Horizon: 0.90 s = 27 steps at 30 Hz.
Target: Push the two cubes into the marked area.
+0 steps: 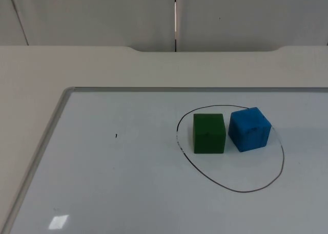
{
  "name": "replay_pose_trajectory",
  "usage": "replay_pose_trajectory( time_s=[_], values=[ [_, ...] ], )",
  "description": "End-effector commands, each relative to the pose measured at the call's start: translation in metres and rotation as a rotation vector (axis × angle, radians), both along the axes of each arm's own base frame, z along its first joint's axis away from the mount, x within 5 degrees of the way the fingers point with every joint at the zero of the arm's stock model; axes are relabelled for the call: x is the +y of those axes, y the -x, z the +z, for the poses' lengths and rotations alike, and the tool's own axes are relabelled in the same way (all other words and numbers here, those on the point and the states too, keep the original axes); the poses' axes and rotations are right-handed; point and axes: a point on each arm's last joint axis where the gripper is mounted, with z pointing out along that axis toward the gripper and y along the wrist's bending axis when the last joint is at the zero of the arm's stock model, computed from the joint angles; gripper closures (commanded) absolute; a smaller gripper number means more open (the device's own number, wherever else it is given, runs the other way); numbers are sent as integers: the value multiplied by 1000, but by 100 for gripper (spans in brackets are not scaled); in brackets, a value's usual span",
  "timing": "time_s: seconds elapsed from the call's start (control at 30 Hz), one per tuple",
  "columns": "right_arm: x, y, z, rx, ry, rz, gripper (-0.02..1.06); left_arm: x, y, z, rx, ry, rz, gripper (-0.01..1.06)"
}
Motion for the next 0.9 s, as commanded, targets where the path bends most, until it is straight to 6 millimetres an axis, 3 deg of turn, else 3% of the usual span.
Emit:
replay_pose_trajectory(
  time_s=[0.0, 0.07, 0.2, 0.5, 0.63, 0.87],
  values=[
    [0, 0, 0, -13, 0, -5, 38, 0, 0, -2, 6, 4, 4, 105],
    [0, 0, 0, -13, -1, -8, 25, 0, 0, -2, 6, 4, 4, 105],
    [0, 0, 0, -13, -3, -7, 15, 0, 0, -2, 6, 4, 4, 105],
    [0, 0, 0, -11, -8, -3, 14, 0, 0, -2, 6, 4, 4, 105],
    [0, 0, 0, -11, -8, -3, 0, 0, 0, -2, 6, 4, 4, 105],
    [0, 0, 0, -11, -8, -3, -1, 0, 0, -2, 6, 4, 4, 105]
  ],
)
